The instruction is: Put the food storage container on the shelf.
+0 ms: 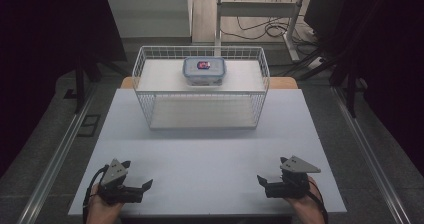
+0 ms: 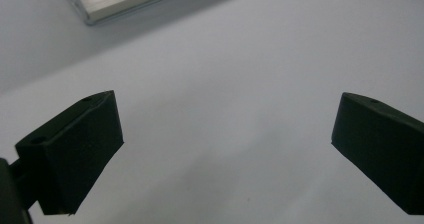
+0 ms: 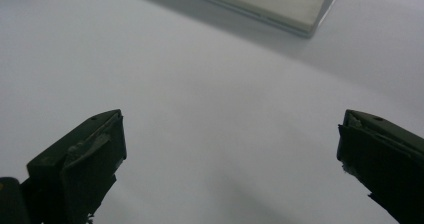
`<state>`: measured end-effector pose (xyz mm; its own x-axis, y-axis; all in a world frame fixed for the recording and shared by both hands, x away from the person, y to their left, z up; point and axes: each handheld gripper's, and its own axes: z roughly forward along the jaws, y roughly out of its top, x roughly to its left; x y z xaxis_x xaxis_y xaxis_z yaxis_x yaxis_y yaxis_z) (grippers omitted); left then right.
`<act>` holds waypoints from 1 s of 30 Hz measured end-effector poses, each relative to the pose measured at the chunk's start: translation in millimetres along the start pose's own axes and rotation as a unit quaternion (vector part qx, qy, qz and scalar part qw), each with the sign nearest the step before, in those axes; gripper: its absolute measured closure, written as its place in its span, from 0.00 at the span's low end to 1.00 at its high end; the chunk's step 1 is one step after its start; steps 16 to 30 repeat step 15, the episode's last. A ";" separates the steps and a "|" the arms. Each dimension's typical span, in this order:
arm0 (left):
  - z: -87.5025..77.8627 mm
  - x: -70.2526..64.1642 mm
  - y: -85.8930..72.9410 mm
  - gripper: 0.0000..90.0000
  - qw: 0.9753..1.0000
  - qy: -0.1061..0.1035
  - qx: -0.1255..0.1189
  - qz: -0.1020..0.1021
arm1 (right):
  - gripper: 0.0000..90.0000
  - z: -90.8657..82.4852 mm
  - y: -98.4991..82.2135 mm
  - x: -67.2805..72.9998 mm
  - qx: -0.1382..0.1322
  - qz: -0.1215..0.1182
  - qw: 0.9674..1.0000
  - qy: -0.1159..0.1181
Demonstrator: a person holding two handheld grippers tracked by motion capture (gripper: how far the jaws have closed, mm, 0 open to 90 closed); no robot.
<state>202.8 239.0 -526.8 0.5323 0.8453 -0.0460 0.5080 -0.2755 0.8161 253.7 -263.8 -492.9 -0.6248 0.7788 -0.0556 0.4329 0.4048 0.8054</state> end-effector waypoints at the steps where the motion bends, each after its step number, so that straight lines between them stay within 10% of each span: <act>1: -0.3 0.9 -1.5 0.00 1.000 0.000 0.000 -0.003 | 0.00 0.1 -3.8 0.1 0.008 0.000 1.000 -0.002; 14: 7.7 7.7 -15.6 0.00 0.997 0.005 0.070 -0.018 | 0.00 8.4 -19.1 -0.3 0.066 0.001 0.998 0.008; 30: 8.2 7.3 -15.5 0.00 0.997 0.004 0.071 -0.016 | 0.00 9.3 -19.5 0.0 0.069 -0.002 0.998 0.006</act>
